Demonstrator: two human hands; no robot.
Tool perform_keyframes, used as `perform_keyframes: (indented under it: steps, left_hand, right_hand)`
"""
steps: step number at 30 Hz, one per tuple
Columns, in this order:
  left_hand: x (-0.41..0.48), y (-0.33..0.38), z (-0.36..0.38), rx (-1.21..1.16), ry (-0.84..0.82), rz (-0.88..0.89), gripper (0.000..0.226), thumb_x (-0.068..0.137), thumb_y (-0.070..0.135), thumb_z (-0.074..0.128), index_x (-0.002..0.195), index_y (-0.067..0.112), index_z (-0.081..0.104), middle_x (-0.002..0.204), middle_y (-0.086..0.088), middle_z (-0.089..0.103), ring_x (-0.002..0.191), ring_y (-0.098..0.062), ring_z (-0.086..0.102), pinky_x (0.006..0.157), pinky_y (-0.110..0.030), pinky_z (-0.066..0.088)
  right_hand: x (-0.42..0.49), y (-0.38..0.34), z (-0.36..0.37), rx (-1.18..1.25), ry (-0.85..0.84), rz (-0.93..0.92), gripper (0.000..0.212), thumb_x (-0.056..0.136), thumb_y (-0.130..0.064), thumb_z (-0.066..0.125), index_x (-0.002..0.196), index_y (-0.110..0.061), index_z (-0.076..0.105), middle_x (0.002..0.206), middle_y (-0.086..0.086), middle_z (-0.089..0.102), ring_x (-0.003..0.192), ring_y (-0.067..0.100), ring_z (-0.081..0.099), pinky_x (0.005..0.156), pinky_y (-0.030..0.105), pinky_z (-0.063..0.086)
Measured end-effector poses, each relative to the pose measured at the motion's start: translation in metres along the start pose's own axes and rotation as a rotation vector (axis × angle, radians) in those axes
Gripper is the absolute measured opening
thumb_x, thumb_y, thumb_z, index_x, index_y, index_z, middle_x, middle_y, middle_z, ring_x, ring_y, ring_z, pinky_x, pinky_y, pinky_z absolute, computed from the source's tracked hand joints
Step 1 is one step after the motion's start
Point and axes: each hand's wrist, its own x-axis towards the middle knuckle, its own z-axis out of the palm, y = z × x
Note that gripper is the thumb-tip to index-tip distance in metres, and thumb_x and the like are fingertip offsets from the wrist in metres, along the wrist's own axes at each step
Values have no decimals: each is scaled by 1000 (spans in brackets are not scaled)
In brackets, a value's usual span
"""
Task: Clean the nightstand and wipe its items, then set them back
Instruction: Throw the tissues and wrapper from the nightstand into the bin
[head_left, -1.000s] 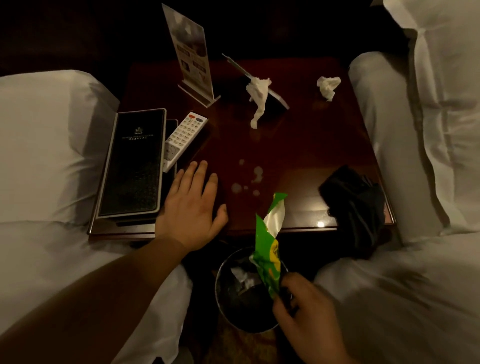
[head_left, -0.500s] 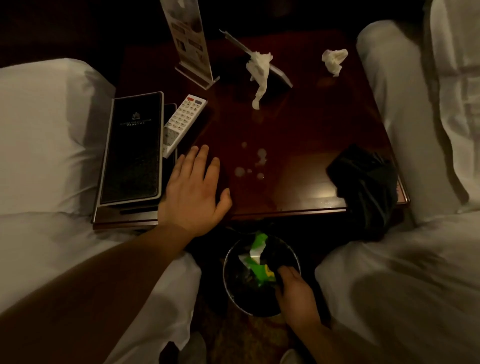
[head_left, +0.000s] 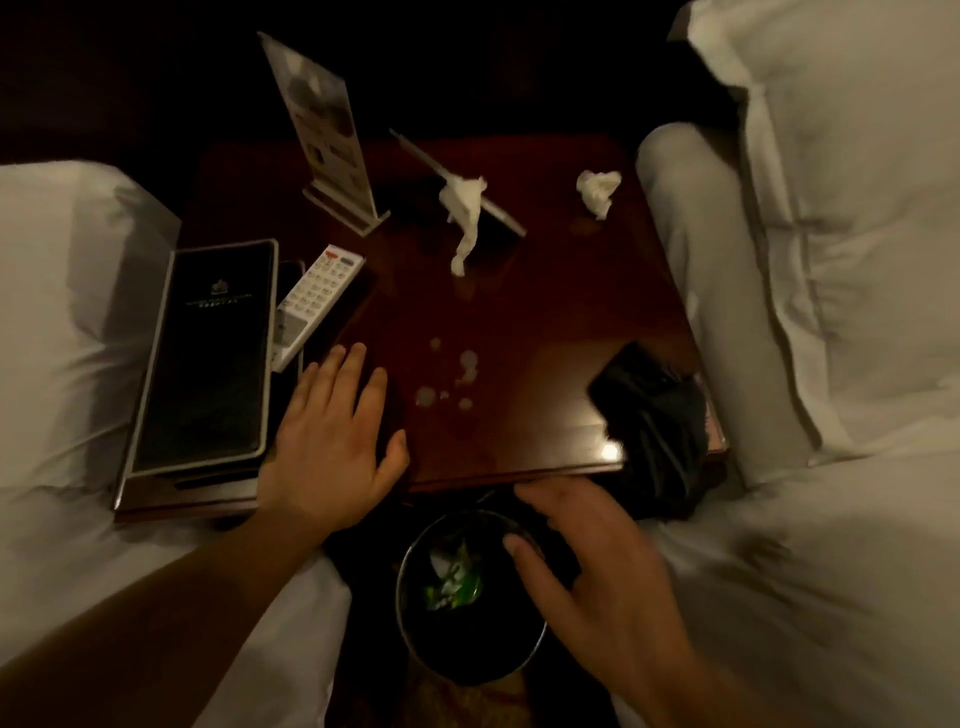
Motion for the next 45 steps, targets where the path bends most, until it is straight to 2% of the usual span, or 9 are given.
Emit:
perform_keyframes:
  steps: [7, 12, 17, 20, 23, 30, 34, 38, 45]
  left_hand:
    - [2, -5, 6, 1, -2, 11, 72, 88, 50, 35, 135, -2, 55, 150, -26, 42, 142, -41, 36, 116, -55, 28]
    - [1, -6, 8, 11, -5, 8, 71, 88, 50, 36, 135, 0, 56, 151, -24, 43, 143, -38, 36, 116, -53, 27]
    - [3, -10, 16, 20, 21, 23, 70, 85, 49, 43, 132, 0, 59, 148, -25, 46, 139, -40, 41, 114, -53, 27]
    - [3, -11, 19, 32, 31, 41, 71, 84, 49, 45, 131, -1, 59, 148, -26, 46, 139, -41, 41, 113, -54, 27]
    - [3, -10, 19, 36, 31, 47, 71, 84, 49, 45, 131, -2, 59, 148, -27, 45, 139, -41, 41, 113, -54, 28]
    - [1, -6, 13, 25, 24, 17, 71, 85, 47, 41, 132, -3, 59, 148, -26, 46, 139, -41, 41, 113, -54, 30]
    - [-1, -4, 9, 29, 9, -3, 72, 87, 47, 38, 136, -2, 55, 150, -25, 43, 142, -39, 37, 115, -55, 30]
    - [-1, -3, 8, 23, 19, -11, 71, 88, 47, 37, 137, -1, 54, 151, -25, 43, 143, -40, 36, 116, -55, 30]
    - [-4, -2, 7, 38, 18, -10, 71, 89, 48, 35, 140, 0, 49, 153, -26, 38, 145, -39, 31, 119, -54, 25]
  right_hand:
    - [175, 33, -66, -262, 230, 24, 33, 88, -20, 65, 120, -13, 63, 116, 8, 59, 105, 25, 58, 88, 32, 47]
    - [263, 76, -61, -587, -35, 169, 57, 96, -25, 55, 149, -28, 35, 160, 14, 18, 138, 41, 28, 109, 44, 35]
    - [311, 105, -51, -803, -324, 224, 75, 96, -9, 49, 154, -34, 9, 163, 8, -14, 145, 44, 12, 115, 47, 24]
    - [316, 114, -48, -822, -397, 234, 73, 94, -1, 48, 155, -22, 14, 164, 9, -4, 145, 40, 18, 116, 45, 28]
    - [307, 112, -49, -813, -247, 122, 53, 95, 2, 46, 146, -9, 39, 147, 18, 39, 124, 39, 49, 102, 46, 45]
    - [248, 76, -57, -447, 14, -21, 36, 96, 0, 52, 130, -6, 60, 129, 12, 61, 109, 24, 62, 93, 18, 41]
    - [188, 30, -54, 54, 204, 21, 25, 92, -6, 62, 114, -13, 72, 116, -9, 67, 98, -7, 61, 85, 1, 42]
    - [128, -3, -43, 396, 136, 94, 28, 90, -6, 66, 112, -22, 72, 113, -21, 66, 105, -11, 61, 82, 4, 46]
    - [55, -26, -7, 283, -87, -50, 25, 90, -8, 66, 111, -20, 72, 116, -11, 65, 102, -4, 62, 84, 8, 48]
